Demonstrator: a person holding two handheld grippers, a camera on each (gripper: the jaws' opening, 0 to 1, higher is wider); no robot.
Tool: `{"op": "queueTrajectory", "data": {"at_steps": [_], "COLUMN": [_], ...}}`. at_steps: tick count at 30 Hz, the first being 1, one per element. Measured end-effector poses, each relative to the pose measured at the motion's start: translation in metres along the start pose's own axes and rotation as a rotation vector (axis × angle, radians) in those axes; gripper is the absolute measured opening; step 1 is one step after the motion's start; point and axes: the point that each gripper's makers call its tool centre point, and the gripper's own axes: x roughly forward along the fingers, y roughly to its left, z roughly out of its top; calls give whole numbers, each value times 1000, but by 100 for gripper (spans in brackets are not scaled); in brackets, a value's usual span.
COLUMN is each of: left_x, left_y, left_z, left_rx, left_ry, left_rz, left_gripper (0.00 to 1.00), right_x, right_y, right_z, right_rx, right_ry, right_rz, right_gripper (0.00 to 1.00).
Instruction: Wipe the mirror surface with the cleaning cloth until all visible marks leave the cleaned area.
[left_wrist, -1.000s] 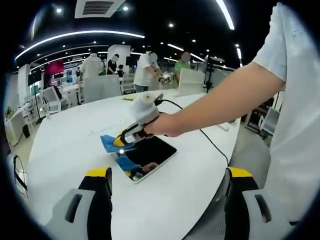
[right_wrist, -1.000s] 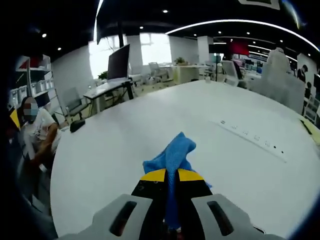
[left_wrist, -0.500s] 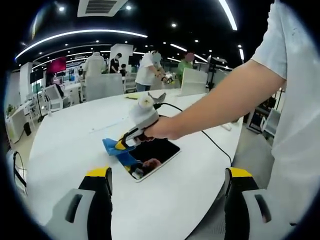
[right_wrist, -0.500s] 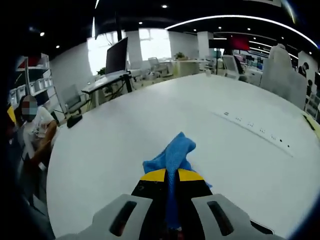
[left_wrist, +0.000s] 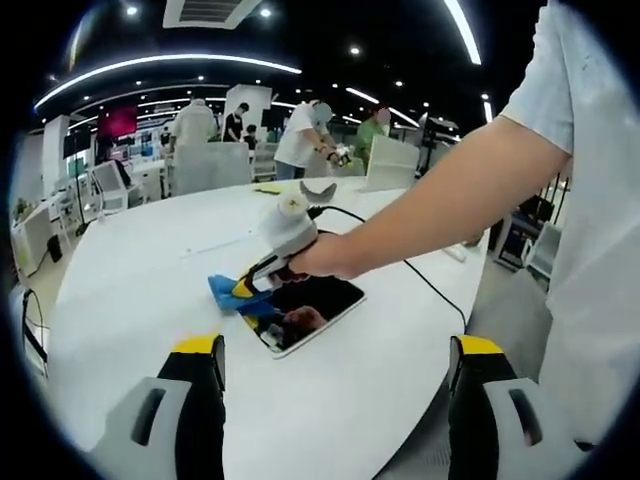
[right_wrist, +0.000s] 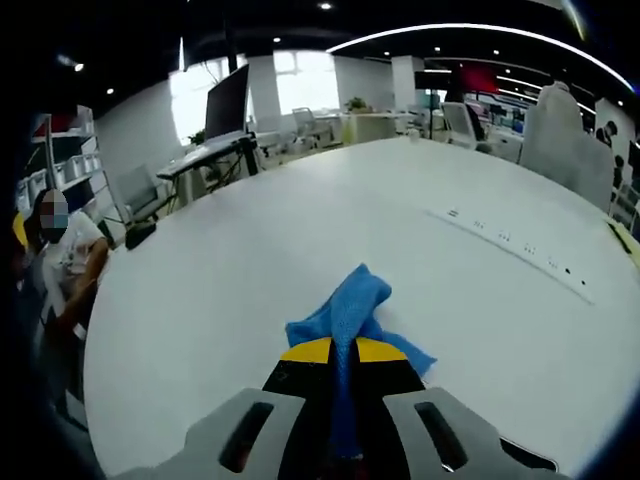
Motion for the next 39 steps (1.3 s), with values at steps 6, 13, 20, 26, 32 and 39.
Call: {"op": "queueTrajectory", "data": {"at_steps": [6, 13, 20, 26, 32, 39], "left_x": [3, 5, 10, 12, 12, 13], "left_y": [0, 6, 6, 3, 1, 0], "left_z": [-1, -4, -1, 0, 0, -1], "left_rx": [-12, -12, -6, 0, 1, 6], "left_ry": [-4, -5, -7, -7, 0, 8], "left_rz": [-8, -13, -23, -34, -35, -33], "left_gripper": [93, 93, 93, 93, 92, 92], "right_x": [6, 7, 7, 7, 7, 6], "right_y": [2, 2, 1, 2, 1, 3], "right_z": [-6, -5, -5, -5, -6, -5], "right_rx": [18, 28, 24, 22, 26, 25], "right_ry": [3, -25, -49, -53, -61, -62], "right_rz": [-5, -12, -15, -13, -2, 3], "right_gripper": [2, 2, 2, 2, 2, 2]}}
